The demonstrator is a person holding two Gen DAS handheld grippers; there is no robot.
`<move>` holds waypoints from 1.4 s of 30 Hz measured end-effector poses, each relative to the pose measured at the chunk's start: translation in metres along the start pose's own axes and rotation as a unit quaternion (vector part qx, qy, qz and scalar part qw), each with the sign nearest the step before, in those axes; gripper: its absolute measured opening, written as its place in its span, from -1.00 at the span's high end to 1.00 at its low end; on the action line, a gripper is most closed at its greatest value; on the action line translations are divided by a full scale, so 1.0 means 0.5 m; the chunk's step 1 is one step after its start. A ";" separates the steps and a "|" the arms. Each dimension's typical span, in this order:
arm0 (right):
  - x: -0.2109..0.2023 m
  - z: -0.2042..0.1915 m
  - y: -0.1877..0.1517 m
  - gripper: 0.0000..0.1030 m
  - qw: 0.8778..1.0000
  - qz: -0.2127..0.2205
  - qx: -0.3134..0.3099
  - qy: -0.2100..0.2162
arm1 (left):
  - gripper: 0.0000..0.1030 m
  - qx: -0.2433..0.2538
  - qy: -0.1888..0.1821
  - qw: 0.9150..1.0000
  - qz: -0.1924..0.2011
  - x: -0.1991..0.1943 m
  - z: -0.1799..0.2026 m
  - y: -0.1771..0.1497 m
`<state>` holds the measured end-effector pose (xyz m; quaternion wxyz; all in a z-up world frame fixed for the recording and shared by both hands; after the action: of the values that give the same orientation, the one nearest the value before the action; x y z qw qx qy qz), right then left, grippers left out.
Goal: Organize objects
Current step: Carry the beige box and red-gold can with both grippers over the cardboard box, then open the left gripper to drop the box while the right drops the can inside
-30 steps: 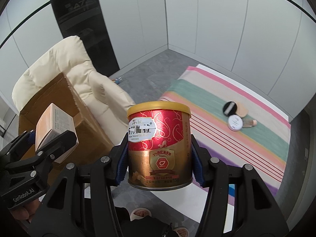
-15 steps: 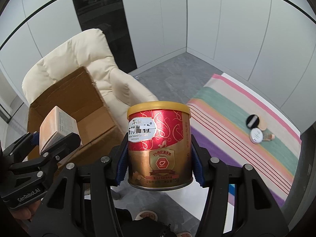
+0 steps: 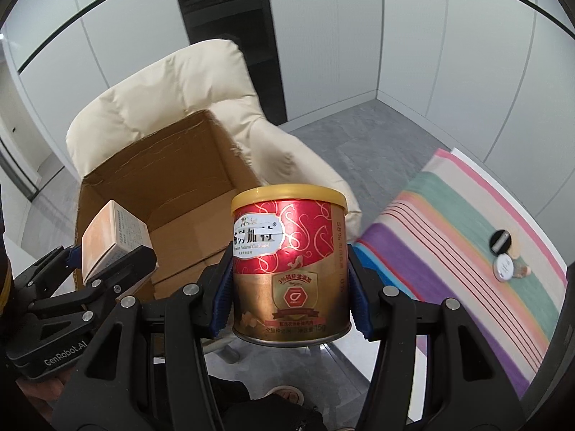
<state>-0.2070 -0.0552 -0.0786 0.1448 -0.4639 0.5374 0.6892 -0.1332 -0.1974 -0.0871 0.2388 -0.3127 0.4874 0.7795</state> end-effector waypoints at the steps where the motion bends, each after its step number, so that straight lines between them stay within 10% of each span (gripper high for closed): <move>1: 0.003 -0.009 0.004 -0.10 1.000 0.000 -0.003 0.003 | -0.37 -0.002 0.003 1.000 0.000 0.002 -0.009 0.004; 11: 0.035 -0.111 0.036 -0.10 0.999 -0.002 -0.038 0.022 | -0.41 -0.012 0.023 1.000 0.004 -0.022 -0.081 0.011; 21: 0.059 -0.196 0.053 -0.10 0.997 -0.007 -0.066 0.038 | -0.87 -0.037 0.052 0.998 0.023 -0.057 -0.160 0.022; 42: 0.053 -0.145 0.047 -0.57 0.998 -0.004 -0.051 0.023 | -1.00 -0.041 0.083 0.995 0.028 -0.036 -0.159 0.029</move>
<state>-0.2024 -0.1354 -0.0851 0.1115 -0.4887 0.5032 0.7040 -0.1104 -0.2768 -0.0913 0.1628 -0.3721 0.4819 0.7764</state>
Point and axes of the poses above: each gripper's, at about its wrist camera, not at the fingertips, and x roughly the way its jaws point, z to its right, y to its top, the point moved 10 cm from there along x, roughly the way its jaws point, and after that the axes turned 9 degrees about -x, right-handed, at the moved point
